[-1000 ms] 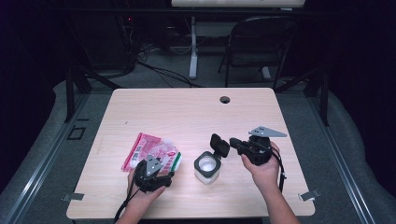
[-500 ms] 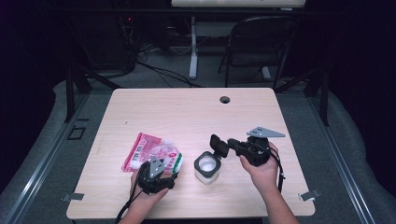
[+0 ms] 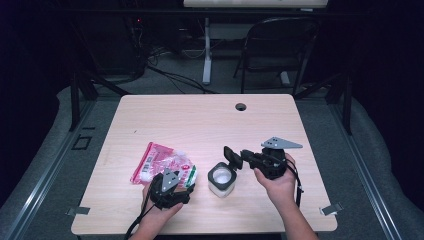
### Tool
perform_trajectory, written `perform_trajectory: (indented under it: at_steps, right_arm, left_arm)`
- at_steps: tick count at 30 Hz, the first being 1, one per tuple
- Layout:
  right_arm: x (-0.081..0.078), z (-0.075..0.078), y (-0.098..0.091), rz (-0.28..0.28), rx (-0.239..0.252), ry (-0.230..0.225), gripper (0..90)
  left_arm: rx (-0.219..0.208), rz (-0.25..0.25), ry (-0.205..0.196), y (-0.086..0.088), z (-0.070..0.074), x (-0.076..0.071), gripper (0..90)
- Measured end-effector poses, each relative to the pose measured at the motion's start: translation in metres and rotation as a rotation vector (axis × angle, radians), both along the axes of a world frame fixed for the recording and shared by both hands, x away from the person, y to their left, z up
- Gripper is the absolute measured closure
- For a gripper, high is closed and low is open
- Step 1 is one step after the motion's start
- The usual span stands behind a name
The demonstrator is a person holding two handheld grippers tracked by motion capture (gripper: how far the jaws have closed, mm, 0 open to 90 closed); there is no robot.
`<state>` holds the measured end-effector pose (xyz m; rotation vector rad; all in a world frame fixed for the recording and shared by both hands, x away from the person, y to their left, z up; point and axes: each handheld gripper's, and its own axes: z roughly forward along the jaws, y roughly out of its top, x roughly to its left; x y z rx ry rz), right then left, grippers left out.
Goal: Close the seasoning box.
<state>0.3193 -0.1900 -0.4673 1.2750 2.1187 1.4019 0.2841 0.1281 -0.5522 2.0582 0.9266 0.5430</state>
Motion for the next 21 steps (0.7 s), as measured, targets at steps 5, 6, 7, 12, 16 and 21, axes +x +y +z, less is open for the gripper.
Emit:
perform_trajectory:
  at_steps: [5, 6, 7, 12, 16, 21]
  right_arm:
    - [-0.0007, -0.0009, 0.0017, 0.008, -0.003, 0.003, 82.8]
    - [-0.0008, -0.0012, 0.0022, 0.01, -0.003, 0.002, 82.8]
    - [-0.001, -0.0014, 0.0026, 0.013, -0.004, 0.004, 82.7]
    - [-0.002, -0.0016, 0.0045, 0.017, -0.005, 0.003, 82.2]
    - [-0.0022, -0.0019, 0.0056, 0.022, -0.007, 0.005, 82.0]
    - [-0.0023, -0.0029, 0.0072, 0.03, -0.01, 0.006, 81.6]
  left_arm:
    - [0.0, -0.006, 0.001, -0.0015, -0.0003, 0.0004, 28.9]
    - [-0.003, -0.005, 0.002, -0.0016, -0.0002, 0.0004, 29.0]
    - [-0.004, -0.006, 0.002, -0.0015, 0.0, 0.0004, 29.2]
    - [-0.006, -0.008, -0.004, -0.0019, 0.001, -0.0001, 29.2]
    - [-0.007, -0.011, -0.004, -0.0021, 0.0022, -0.0008, 29.3]
    - [-0.009, -0.011, -0.008, -0.0026, 0.0029, -0.0013, 29.3]
